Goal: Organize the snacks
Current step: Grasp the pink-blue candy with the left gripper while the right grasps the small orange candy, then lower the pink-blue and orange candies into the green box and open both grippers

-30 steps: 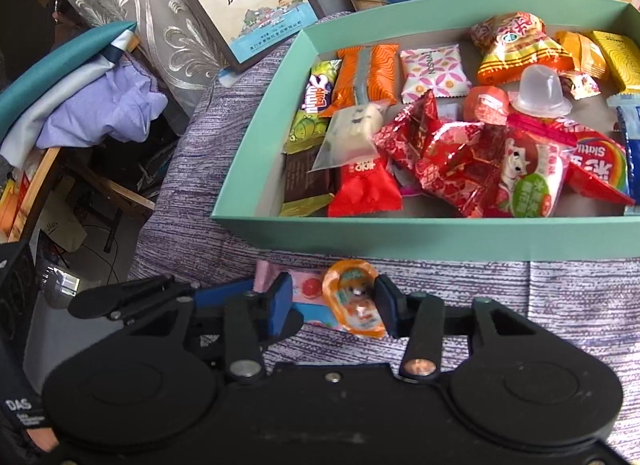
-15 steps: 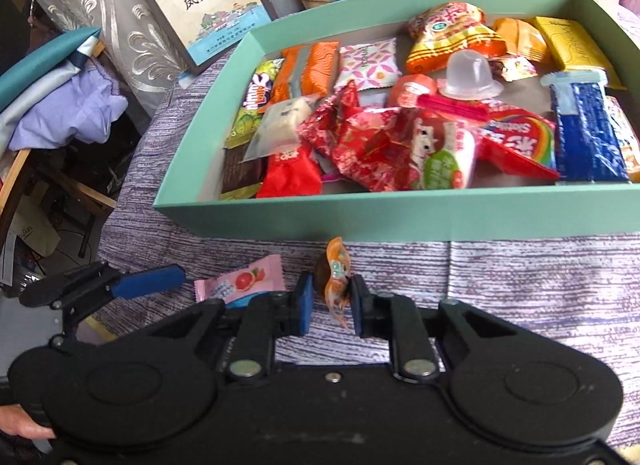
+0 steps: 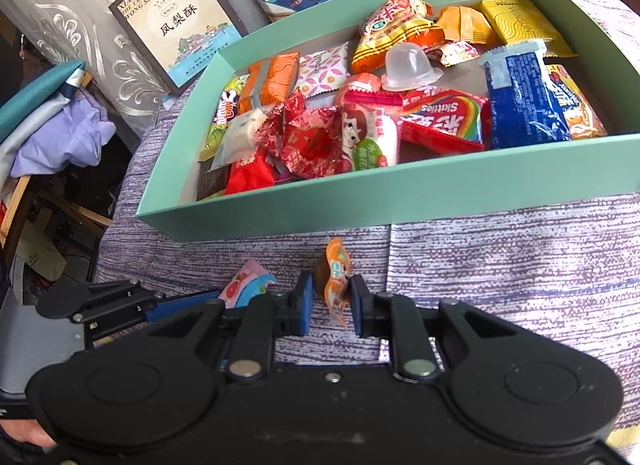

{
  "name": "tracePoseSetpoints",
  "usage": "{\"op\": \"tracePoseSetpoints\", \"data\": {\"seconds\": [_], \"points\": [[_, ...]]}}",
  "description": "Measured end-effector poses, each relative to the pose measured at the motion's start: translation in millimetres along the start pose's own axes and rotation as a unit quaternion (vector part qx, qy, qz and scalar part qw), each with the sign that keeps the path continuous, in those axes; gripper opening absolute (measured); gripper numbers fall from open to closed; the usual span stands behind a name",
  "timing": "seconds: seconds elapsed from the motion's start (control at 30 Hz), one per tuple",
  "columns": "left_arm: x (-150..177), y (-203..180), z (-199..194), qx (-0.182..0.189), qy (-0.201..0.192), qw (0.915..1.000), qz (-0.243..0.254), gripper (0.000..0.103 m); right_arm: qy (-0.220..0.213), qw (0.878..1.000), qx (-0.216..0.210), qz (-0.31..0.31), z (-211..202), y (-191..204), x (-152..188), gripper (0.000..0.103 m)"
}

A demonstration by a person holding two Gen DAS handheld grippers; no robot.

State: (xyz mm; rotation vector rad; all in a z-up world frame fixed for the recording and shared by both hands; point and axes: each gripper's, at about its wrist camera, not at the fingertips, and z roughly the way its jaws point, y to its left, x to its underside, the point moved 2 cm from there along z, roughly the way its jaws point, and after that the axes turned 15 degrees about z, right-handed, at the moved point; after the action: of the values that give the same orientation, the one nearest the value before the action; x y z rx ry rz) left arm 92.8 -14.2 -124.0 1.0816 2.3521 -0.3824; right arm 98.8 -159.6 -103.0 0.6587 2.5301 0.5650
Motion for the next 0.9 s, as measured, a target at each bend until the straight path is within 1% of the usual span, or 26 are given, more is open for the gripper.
{"op": "tracePoseSetpoints", "data": {"seconds": [0.07,0.13,0.17,0.37,0.47,0.57,0.7,0.8,0.9], "points": [[-3.3,-1.5,3.1,-0.006,0.002,1.0000,-0.003,0.044,-0.002,1.000,-0.001,0.002,-1.6,-2.5,0.1,0.019],[-6.7,-4.3,6.2,-0.016,0.001,0.9999,0.000,0.042,-0.004,1.000,-0.003,0.008,-5.0,-7.0,1.8,0.019],[-8.3,-6.0,7.2,-0.019,0.001,0.9998,0.002,0.031,-0.004,1.000,-0.005,0.011,-6.3,-9.2,2.0,0.019],[-10.3,-20.6,-0.2,-0.023,0.001,0.9997,0.002,0.027,-0.014,1.000,-0.017,0.013,-26.8,-17.8,7.3,0.019],[-14.0,-27.2,-12.4,-0.018,-0.009,0.9998,-0.001,0.027,-0.022,0.999,-0.026,0.012,-39.2,-18.7,7.5,0.019],[-24.8,-32.4,-27.8,-0.019,-0.027,0.9995,-0.002,0.027,-0.033,0.999,-0.040,0.011,-54.6,-17.3,6.7,0.019],[-50.0,-33.2,-46.3,-0.024,-0.061,0.9979,-0.004,0.027,-0.057,0.997,-0.055,0.008,-77.5,-17.6,-4.1,0.019],[-76.1,-29.4,-51.4,-0.031,-0.082,0.9961,-0.009,0.028,-0.085,0.995,-0.054,0.006,-93.0,-19.0,-23.4,0.019],[-104.9,-27.2,-45.6,-0.037,-0.095,0.9948,-0.006,0.028,-0.112,0.992,-0.049,0.014,-103.2,-24.1,-48.2,0.019]]}}
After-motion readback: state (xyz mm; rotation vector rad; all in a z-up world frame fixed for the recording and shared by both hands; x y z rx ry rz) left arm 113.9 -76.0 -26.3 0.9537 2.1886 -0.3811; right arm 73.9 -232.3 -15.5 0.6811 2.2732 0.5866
